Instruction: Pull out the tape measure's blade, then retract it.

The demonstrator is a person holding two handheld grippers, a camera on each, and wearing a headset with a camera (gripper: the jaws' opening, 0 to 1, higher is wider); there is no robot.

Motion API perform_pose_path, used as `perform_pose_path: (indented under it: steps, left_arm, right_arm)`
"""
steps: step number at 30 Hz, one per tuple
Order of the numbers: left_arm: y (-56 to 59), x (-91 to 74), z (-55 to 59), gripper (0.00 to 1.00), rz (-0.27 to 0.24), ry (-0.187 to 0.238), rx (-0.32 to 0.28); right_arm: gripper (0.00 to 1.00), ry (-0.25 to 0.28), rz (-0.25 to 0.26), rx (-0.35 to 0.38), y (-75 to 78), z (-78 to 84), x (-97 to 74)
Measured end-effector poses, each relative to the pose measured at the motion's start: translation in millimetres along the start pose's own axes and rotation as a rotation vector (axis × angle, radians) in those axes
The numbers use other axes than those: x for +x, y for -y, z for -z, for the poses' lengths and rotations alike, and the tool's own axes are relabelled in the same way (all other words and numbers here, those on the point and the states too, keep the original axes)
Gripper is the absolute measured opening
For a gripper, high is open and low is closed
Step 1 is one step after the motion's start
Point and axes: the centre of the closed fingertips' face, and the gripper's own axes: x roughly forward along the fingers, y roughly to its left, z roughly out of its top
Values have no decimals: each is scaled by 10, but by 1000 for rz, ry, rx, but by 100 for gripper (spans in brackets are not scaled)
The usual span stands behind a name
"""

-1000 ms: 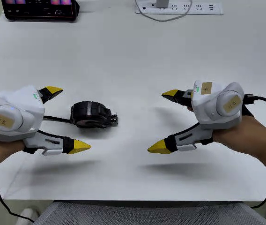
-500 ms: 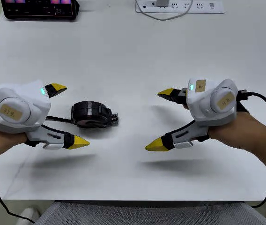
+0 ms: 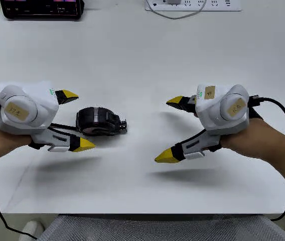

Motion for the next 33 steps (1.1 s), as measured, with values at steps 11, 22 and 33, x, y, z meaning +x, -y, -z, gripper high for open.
perform_pose_path:
  steps: [11,22,33]
  left_arm:
    - [32,78,25,49,45,-26,17]
    - [60,85,30,33,62,-37,42]
    - [53,72,56,30,59,-52,40]
  right_arm:
    - [86,-1,8,7,-8,21,-27]
    - [85,-2,8,-1,4,21,-28]
    - [84,-4,-4,-5,-12,28,22]
